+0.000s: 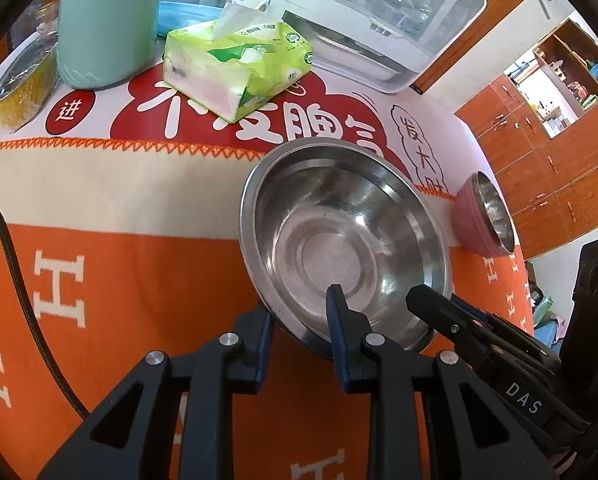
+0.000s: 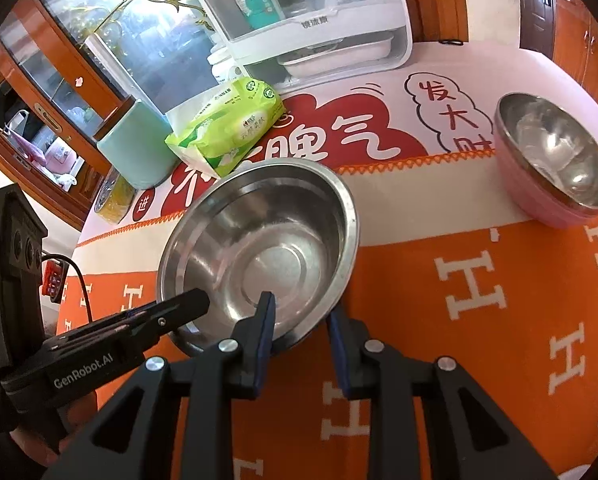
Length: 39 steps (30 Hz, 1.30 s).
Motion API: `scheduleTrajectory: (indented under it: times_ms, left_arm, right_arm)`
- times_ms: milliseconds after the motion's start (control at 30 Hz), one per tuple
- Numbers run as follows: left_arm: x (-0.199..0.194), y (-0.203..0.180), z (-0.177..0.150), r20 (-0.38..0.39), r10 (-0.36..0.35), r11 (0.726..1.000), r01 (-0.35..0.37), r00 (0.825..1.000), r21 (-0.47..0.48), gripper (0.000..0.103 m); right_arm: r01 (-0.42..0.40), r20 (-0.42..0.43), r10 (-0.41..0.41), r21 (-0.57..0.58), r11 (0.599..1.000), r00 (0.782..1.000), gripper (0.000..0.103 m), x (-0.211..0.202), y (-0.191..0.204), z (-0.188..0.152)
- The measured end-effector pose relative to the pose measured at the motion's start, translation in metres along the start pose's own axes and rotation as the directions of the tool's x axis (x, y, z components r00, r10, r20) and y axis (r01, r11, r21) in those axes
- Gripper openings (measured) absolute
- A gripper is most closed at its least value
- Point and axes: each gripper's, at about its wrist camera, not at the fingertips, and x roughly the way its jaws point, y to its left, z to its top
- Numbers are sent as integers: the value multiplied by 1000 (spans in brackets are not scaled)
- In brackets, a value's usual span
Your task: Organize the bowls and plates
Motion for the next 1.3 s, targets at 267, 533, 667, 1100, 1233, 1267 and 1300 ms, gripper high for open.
scheduleTrajectory:
  times_ms: [267,533,667,1100,1233,1267,1300]
  left_arm:
    - [-28,-2,-18,39,-1,1000,0,999,22,24]
    - [-71,-2,-43,92,-6,998,0,996,64,24]
    - [-90,-3,-57,113,-10,997,1,994,80,24]
    - [-153,-5,-124,176,-17,994,-2,984,109,24]
    - [-170,-6,-145,190,-18,993,-4,982,114,24]
    - [-175,-6,-153,194,-18,994,-4,981,113,24]
    - [-178,-7,-157,197,-17,994,-5,980,112,24]
  right_arm:
    - [1,28,1,-42,999,1000,26,-19,15,-13]
    - [-11,60,17,-97,995,998,26,-46,33,-31]
    - [-11,72,20,-128,992,997,26,-62,44,-43]
    - [-2,113,26,-209,978,993,26,-109,72,-95]
    - [3,126,28,-234,972,992,26,-122,78,-113]
    - [4,132,29,-241,970,991,26,-127,81,-119]
    - [5,136,30,-245,969,990,26,-129,82,-122]
